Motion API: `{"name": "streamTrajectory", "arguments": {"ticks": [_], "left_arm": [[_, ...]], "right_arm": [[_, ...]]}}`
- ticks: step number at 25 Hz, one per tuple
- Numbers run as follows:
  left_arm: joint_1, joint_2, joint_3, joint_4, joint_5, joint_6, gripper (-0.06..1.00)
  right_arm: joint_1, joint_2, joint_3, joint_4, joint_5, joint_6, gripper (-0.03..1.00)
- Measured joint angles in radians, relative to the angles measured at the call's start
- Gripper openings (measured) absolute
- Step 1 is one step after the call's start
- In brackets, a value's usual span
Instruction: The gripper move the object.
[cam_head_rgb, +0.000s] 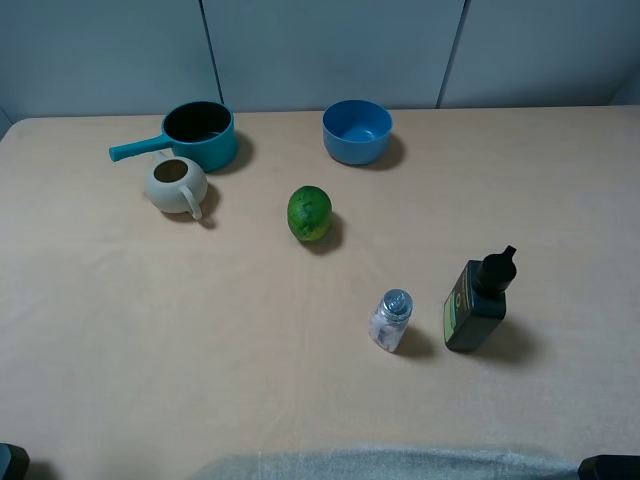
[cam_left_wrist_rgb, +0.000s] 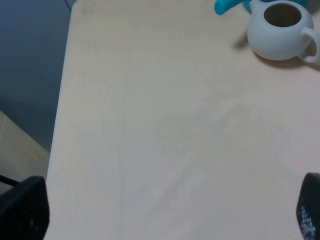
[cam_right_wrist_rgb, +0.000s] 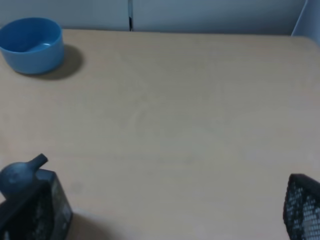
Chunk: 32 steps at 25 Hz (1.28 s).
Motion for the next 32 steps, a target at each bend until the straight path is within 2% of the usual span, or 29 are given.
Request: {"name": "streamTrajectory", "arguments": {"ticks": [4, 32], "left_arm": [[0.0, 0.0, 0.0, 0.0, 0.0, 0.0, 0.99], [0.0, 0.0, 0.0, 0.0, 0.0, 0.0, 0.99]], "right_arm": [[-0.035, 0.0, 0.005, 0.035, 0.0, 0.0, 0.69], [-0.036, 0.0, 0.005, 0.035, -0.001, -0.006, 0.69]]}}
